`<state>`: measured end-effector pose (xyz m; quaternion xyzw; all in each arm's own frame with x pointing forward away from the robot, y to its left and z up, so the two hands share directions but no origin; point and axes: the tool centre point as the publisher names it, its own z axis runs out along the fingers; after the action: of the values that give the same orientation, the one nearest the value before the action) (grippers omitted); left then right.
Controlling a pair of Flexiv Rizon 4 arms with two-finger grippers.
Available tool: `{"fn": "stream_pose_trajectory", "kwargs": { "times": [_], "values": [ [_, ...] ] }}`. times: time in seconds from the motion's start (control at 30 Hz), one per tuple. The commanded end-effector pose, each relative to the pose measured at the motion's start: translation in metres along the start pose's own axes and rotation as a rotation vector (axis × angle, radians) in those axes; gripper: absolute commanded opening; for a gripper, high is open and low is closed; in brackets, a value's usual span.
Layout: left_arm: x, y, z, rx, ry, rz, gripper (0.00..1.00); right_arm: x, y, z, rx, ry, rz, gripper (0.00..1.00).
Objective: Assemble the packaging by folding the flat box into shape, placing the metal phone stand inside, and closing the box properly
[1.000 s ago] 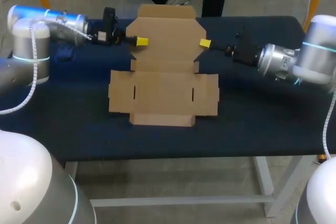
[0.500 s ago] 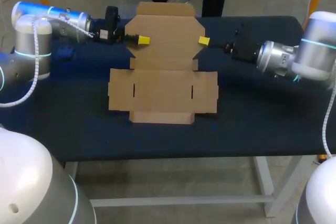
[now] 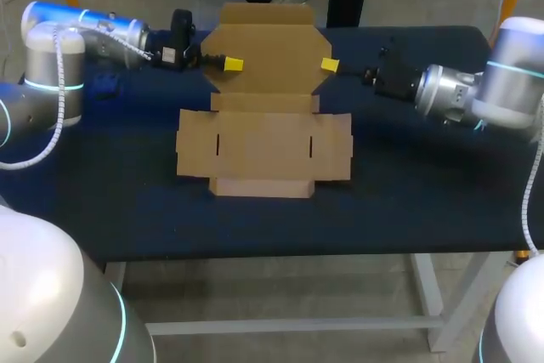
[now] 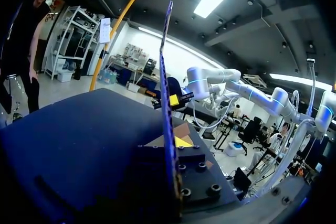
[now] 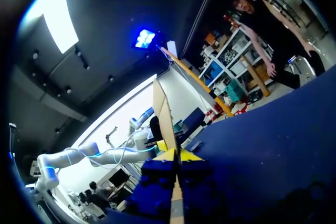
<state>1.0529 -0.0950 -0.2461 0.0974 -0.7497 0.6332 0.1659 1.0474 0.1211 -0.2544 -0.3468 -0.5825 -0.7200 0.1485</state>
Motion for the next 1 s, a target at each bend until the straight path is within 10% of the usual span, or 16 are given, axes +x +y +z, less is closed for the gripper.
{"fn": "stream_pose_trajectory", "kwargs": {
  "times": [0.03,0.2,0.4,1.0],
  "values": [
    [-0.004,0.001,0.001,0.005,0.017,0.003,0.0,-0.001,0.0,0.003,0.0,0.009,0.001,0.0],
    [-0.005,0.001,0.002,0.007,0.024,0.011,0.0,-0.001,0.0,0.003,-0.002,0.015,0.008,0.0],
    [-0.007,0.0,0.001,0.012,0.026,0.025,0.0,0.002,0.003,0.0,0.006,0.003,0.009,0.97],
    [-0.019,-0.015,-0.013,0.03,-0.044,0.053,0.0,0.033,0.011,-0.04,0.044,-0.138,-0.091,1.0]
  ]
}}
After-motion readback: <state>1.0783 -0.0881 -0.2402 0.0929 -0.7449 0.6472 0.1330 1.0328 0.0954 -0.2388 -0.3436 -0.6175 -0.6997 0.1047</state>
